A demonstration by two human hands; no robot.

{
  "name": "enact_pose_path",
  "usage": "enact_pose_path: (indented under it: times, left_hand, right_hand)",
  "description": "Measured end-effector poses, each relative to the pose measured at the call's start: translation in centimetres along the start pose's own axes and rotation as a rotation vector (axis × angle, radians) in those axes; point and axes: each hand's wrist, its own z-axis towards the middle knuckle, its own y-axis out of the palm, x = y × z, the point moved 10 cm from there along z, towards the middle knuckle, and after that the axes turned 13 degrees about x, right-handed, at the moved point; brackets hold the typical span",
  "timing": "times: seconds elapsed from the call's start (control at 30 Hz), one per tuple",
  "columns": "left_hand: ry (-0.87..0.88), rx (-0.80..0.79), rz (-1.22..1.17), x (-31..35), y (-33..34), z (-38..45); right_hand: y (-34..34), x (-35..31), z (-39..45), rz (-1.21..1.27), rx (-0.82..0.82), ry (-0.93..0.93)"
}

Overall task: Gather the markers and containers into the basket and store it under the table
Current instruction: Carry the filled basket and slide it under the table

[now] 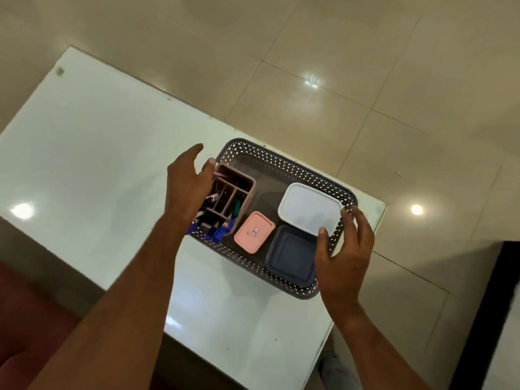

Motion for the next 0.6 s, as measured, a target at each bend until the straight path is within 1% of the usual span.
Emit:
enact_pose_path:
  times: [0.07, 0.17, 0.3, 0.43, 0.6]
  left_hand:
    - [-0.112, -0.069, 0.017, -1.6, 0.8, 0.6]
    - [-0.267, -0.126, 0.011, -4.0, 1.5, 1.7]
    - [-0.364, -0.191, -0.094, -5.3, 2.1, 3.2]
    - [-0.483, -0.283, -0.183, -6.8, 3.3, 3.5]
    - [-0.524, -0.433, -0.247, -6.9, 4.8, 2.3]
  right_hand:
    - [-0.2, 0.9, -0.3, -0.014, 0.024, 0.049]
    - [-0.3, 2.3, -0.7, -0.038, 0.066, 0.159]
    - [-0.3, 3.8, -1.7, -0.005, 0.106, 0.293]
    - [0.2, 5.5, -3.1, 0.080, 0.094, 0.487]
    - [0.5, 6.9, -4.7, 0.168, 0.103, 0.666]
